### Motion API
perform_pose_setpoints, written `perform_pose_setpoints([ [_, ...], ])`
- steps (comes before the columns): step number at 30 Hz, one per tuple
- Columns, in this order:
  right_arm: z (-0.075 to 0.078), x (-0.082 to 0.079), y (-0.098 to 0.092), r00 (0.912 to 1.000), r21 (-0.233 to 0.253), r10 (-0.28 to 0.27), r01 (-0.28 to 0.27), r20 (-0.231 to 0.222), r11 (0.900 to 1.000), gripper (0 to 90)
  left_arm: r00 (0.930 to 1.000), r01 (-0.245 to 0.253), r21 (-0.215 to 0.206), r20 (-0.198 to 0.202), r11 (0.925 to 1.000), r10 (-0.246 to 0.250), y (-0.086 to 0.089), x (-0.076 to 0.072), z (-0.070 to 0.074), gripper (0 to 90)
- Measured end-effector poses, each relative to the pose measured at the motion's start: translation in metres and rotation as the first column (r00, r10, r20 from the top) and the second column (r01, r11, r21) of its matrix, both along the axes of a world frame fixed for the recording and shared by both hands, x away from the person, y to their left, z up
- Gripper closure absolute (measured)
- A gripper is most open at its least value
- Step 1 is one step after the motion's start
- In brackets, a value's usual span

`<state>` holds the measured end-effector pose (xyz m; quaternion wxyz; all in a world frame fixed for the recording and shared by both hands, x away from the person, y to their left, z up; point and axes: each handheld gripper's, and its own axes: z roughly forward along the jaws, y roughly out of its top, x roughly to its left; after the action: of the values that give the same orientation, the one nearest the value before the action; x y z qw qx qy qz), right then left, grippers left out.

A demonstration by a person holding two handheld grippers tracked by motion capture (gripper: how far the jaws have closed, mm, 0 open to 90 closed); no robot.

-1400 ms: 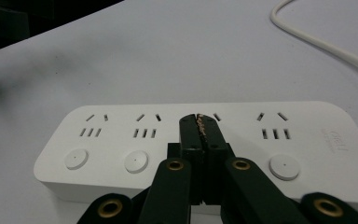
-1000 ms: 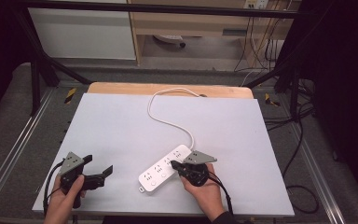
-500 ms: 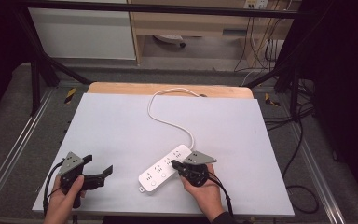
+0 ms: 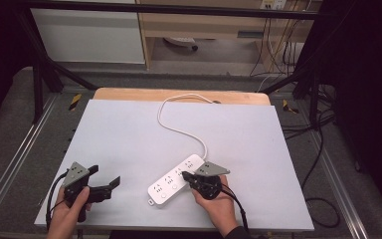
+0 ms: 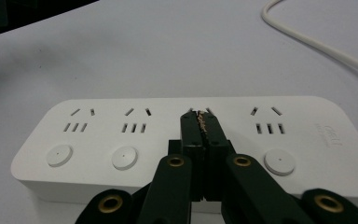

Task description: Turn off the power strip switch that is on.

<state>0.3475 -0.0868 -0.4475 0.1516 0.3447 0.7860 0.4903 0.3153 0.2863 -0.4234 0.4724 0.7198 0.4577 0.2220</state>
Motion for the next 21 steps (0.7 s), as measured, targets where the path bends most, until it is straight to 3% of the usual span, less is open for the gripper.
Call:
perform_pose_setpoints([
  [21,-0.0046,0.0004,0.0003,0.9998,0.011,0.001,-0.001,-0.019,1.0,90.0,1.0,0.0,0.004,0.0,1.0,0.0,-0.0003,-0.0002,-0.0001,6.2],
])
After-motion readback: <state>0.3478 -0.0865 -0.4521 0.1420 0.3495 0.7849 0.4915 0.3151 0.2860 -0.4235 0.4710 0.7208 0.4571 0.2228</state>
